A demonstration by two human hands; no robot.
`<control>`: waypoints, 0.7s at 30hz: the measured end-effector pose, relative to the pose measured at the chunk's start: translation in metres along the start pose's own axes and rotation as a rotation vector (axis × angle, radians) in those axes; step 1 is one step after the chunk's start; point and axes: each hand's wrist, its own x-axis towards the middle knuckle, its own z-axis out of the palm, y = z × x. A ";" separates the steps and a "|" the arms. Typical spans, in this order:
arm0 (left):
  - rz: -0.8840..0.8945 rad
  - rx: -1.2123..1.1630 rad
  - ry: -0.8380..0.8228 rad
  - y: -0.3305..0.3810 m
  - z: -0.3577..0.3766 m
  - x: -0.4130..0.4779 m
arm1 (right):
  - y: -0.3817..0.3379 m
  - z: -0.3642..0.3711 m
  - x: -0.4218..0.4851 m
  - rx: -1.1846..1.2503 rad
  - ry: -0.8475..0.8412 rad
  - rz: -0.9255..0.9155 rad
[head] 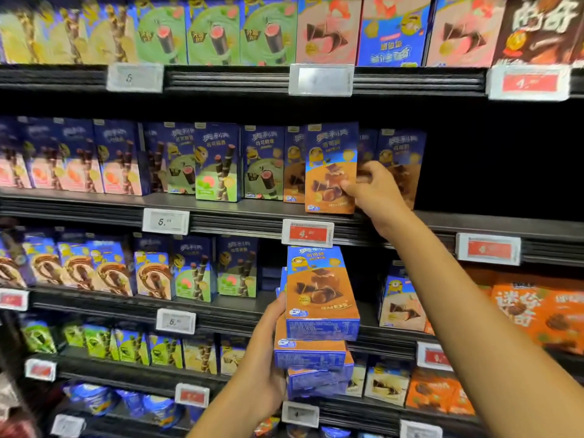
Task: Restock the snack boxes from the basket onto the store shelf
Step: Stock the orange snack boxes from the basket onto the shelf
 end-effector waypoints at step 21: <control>-0.034 -0.047 0.043 -0.018 0.008 0.011 | 0.006 0.006 0.003 -0.458 0.083 -0.131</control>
